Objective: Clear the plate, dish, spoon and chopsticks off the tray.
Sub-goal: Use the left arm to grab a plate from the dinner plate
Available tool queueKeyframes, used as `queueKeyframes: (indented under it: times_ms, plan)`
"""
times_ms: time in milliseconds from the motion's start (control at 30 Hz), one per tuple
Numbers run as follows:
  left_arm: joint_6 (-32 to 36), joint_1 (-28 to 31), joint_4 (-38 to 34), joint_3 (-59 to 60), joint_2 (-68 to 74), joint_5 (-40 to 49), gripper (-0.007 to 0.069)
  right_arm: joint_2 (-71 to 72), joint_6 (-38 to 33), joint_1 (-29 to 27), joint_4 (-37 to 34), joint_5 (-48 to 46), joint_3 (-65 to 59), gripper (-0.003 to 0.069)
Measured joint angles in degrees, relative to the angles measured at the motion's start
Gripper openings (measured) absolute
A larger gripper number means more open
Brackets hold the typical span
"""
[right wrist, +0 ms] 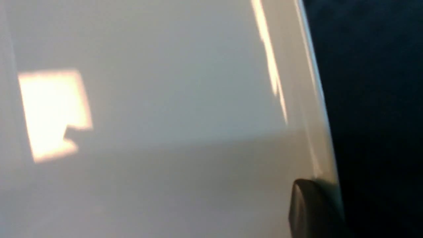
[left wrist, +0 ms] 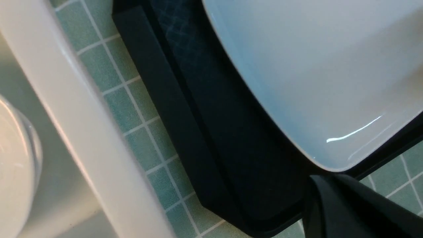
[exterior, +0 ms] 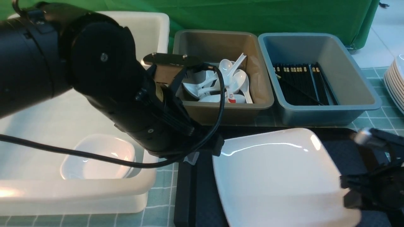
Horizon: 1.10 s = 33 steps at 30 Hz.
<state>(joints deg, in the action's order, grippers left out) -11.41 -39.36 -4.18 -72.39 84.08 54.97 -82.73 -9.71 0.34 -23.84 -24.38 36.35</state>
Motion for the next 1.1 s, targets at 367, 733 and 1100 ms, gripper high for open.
queueKeyframes:
  times_ms: [367,733,1100]
  plan:
    - [-7.3,-8.6,-1.1,0.0,5.7,-4.2,0.0009,0.4,4.6,-1.5,1.6,-3.8,-1.9,0.0457]
    - [-13.3,-9.6,-6.7,0.0,19.2,-12.9,0.0376,13.7,1.5,3.4,2.0,-10.9,0.0,0.0561]
    - [-14.9,-9.6,-10.6,0.0,27.5,-20.3,0.0556,28.7,1.5,3.4,2.2,-7.9,0.1,0.0505]
